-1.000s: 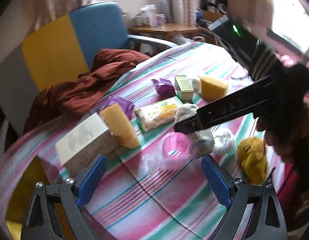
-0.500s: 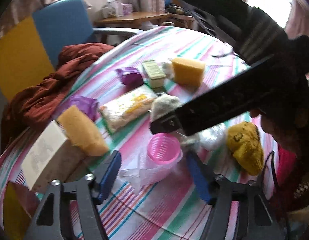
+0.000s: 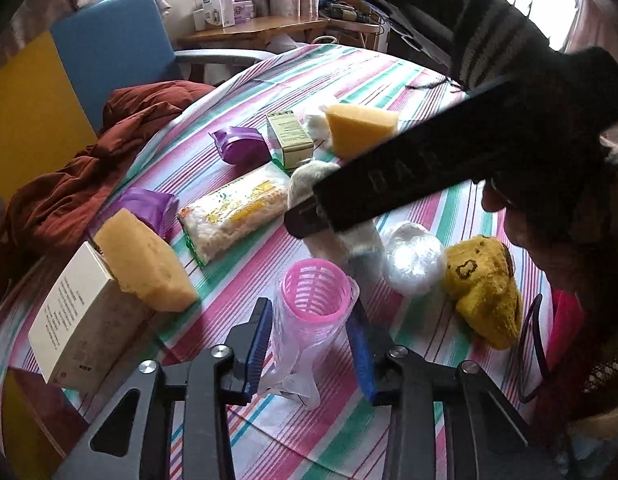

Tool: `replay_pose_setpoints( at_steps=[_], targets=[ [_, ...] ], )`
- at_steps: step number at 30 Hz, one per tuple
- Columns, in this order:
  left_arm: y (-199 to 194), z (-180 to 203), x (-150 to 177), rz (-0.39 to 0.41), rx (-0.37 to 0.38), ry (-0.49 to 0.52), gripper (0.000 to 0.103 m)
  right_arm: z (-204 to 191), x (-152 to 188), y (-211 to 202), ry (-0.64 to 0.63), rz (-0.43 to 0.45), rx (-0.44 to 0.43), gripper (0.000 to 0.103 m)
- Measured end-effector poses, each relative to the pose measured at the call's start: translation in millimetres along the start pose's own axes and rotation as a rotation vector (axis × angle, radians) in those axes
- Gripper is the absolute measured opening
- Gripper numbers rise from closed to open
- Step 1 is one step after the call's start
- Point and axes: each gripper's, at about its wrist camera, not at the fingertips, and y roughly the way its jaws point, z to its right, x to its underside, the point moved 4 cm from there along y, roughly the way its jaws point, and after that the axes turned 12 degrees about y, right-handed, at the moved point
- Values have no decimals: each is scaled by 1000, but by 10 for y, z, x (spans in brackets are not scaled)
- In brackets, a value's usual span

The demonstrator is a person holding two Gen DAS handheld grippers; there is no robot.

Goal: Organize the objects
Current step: 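Grasp the pink hair curler with the left tool, then drop the curler into the tray while the right tool drops the gauze roll there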

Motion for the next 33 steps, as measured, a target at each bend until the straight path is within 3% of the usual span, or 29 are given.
replay_pose_setpoints(
  at_steps=[4,9,13,19,23,27,33],
  targets=[
    [-132,5,6,35,11,-68,37,95,-61,-45,11,59,90,46],
    [-338,26,75,74,-8,-130,37,64,-90,-148,17,83,-16,46],
    [-641,-20,203,126,-47,-215,37,-185,-36,-288,-72,118,-133,46],
    [-1173,-307,606,179,-178,-395,38,-555,149,-371,-222,146,-188,46],
    [-1560,-574,1052,183,-316,-536,38,-759,286,-383,-291,160,-201,46],
    [-1915,-779,1520,172,-474,-658,38,-989,491,-313,-359,129,-183,46],
    [-2182,-963,2110,166,-582,-770,35,-1474,875,-212,-422,74,-201,46]
  ],
)
